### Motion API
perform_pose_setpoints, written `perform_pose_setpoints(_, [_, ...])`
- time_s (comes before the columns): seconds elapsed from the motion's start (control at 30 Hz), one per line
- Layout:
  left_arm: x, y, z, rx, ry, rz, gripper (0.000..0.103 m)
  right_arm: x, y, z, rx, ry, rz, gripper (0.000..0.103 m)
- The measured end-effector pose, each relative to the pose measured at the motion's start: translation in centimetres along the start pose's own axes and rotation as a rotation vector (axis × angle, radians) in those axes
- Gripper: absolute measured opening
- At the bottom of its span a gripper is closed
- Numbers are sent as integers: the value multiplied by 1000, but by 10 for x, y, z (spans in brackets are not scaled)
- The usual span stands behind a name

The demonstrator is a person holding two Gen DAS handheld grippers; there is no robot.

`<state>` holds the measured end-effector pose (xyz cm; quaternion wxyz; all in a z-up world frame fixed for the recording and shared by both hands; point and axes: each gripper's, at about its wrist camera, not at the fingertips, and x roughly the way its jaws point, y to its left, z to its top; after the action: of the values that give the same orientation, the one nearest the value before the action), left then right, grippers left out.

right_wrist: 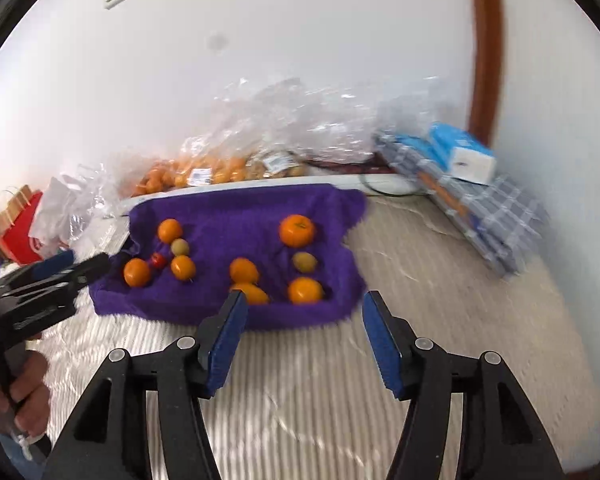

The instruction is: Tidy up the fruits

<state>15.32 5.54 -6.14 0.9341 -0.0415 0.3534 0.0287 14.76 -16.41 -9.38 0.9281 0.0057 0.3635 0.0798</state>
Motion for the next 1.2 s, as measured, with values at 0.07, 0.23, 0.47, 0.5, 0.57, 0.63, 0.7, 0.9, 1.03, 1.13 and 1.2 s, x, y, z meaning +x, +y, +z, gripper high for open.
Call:
perform_pose_setpoints(0.07, [-20, -3, -8, -4, -25, 5, 84, -21, -3, -11, 0, -20, -16, 72])
perform_pose_setpoints(0.23, [-56, -11, -24, -5, -69, 10, 92, -65, -10, -35, -4, -99, -47, 91])
perform_pose_setpoints(0.47, [-83, -24, -44, 14, -100, 24, 93, -92, -15, -59, 26, -115, -76, 95])
perform_pose_setpoints(0.5, [-86, -25, -46, 17, -100, 29, 93, -94, -14, -61, 23, -115, -81, 95])
perform_pose_setpoints(0.57, [-90, -27, -50, 20, -102, 31, 93, -97, -12, -66, 18, -115, -91, 95])
perform_pose_setpoints(0.63, [-92, -27, -52, 20, -102, 33, 93, -99, -11, -68, 20, -116, -91, 95])
perform_pose_setpoints(0.7, [-93, -27, -54, 22, -99, 36, 93, -101, -11, -70, 24, -117, -92, 95])
perform_pose_setpoints(0.9, [-98, -26, -57, 20, -104, 38, 93, -102, -11, -73, 34, -116, -97, 95])
perform_pose_setpoints(1.03, [-101, -23, -57, 11, -108, 36, 93, -104, -12, -75, 39, -119, -98, 95])
perform_pose_setpoints(1.13, [-102, -22, -57, 9, -109, 34, 93, -106, -12, -75, 37, -124, -105, 95])
perform_pose_setpoints(1.2, [-102, -22, -57, 10, -109, 35, 93, -107, -12, -76, 39, -123, -103, 95])
